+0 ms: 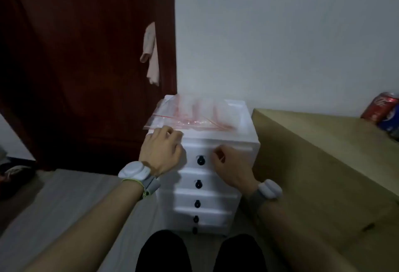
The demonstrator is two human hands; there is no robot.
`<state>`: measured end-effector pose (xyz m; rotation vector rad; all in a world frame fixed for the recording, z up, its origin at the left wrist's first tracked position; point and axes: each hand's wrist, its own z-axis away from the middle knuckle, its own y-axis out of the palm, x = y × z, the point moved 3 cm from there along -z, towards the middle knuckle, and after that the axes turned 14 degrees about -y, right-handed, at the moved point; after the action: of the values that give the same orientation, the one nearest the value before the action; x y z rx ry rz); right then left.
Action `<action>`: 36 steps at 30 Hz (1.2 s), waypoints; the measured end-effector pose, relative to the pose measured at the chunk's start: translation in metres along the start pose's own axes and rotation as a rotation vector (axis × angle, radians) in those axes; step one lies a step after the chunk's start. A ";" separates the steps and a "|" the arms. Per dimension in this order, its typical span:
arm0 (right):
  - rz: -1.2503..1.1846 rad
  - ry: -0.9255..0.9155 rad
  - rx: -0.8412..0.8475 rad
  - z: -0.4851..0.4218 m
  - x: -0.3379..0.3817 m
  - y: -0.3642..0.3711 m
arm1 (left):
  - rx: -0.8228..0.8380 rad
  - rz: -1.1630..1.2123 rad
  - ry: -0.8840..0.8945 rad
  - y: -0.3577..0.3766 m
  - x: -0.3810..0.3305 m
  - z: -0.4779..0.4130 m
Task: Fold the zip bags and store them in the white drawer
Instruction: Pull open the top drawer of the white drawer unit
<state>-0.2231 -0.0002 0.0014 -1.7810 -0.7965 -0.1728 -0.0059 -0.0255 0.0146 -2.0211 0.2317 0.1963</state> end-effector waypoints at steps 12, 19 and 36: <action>-0.718 0.437 0.116 -0.001 0.007 0.053 | 0.157 -0.003 -0.049 0.006 0.012 0.026; -0.819 0.544 0.127 0.010 0.009 0.058 | 0.199 0.038 -0.087 0.005 0.015 0.023; -0.786 0.594 0.285 0.094 0.040 0.055 | 0.325 -0.006 -0.171 -0.004 0.002 0.021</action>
<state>-0.1853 0.0928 -0.0573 -0.9833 -0.9734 -1.0012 -0.0034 -0.0055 0.0086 -1.6726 0.1390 0.3063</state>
